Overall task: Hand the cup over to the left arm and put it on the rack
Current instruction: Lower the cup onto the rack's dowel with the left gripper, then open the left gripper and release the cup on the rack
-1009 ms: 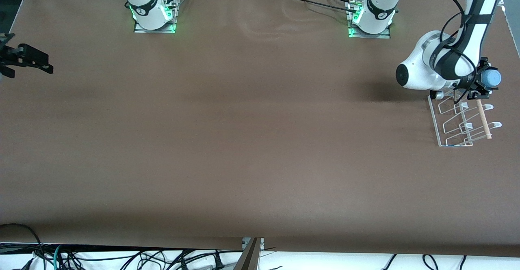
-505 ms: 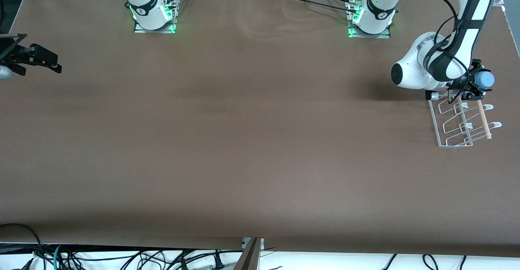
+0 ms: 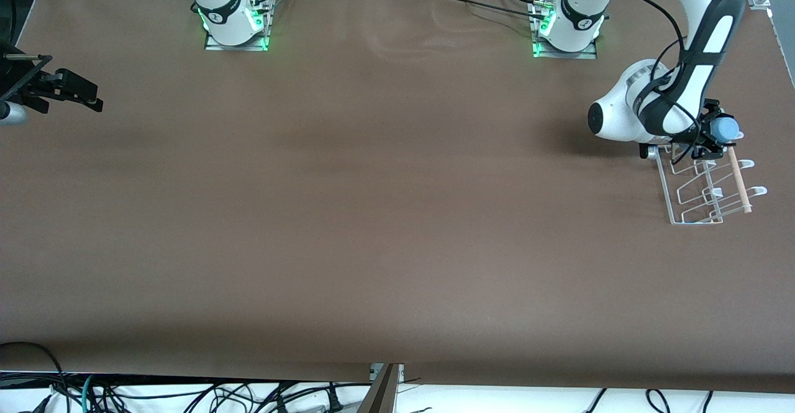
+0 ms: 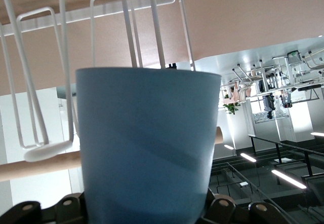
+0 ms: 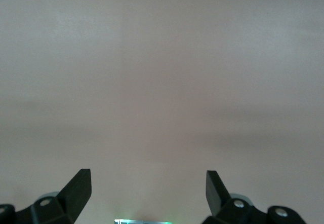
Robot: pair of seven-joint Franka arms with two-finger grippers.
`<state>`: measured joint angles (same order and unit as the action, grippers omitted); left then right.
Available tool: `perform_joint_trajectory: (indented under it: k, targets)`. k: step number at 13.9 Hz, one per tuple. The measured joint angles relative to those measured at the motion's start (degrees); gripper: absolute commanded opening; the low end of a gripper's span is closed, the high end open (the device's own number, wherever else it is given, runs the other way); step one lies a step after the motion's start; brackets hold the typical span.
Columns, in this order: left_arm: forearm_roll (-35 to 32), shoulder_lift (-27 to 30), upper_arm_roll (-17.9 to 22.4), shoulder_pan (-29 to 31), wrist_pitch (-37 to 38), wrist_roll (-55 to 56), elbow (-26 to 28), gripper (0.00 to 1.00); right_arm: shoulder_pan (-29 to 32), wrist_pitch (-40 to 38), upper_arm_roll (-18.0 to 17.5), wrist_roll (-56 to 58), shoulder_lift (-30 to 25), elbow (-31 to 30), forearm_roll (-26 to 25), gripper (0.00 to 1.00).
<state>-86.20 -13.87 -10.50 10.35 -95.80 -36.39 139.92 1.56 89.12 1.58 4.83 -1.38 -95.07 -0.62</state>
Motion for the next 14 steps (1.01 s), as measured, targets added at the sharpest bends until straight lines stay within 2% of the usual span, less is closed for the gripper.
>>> perform_joint_trajectory:
  k: [1,2,6,8,10,14]
  targets:
    - [0.0,-0.1,0.0,0.0,-0.5,0.4,-0.1,0.77,0.0,0.0,0.0,-0.1,0.0,0.0,0.1,1.0]
    - [0.0,-0.1,0.0,0.0,-0.9,0.5,-0.4,1.0,0.1,-0.1,0.1,-0.1,0.0,0.0,0.2,1.0]
    - [0.0,-0.1,0.0,0.0,-1.0,0.6,-2.9,1.0,0.1,-0.1,0.2,-0.1,0.0,0.0,0.2,1.0]
    - [3.1,0.0,-0.3,0.0,-1.0,0.8,-5.4,1.0,0.1,-0.1,0.1,-0.1,0.0,0.0,0.2,1.0]
    - [11.5,0.3,-0.5,0.0,-1.0,1.2,-10.3,1.0,0.1,-0.1,0.2,-0.1,0.0,0.0,0.2,1.0]
    - [29.7,1.6,-0.5,0.9,-1.0,1.1,-23.6,1.0,0.1,-0.1,0.2,-0.1,0.0,0.0,0.2,1.0]
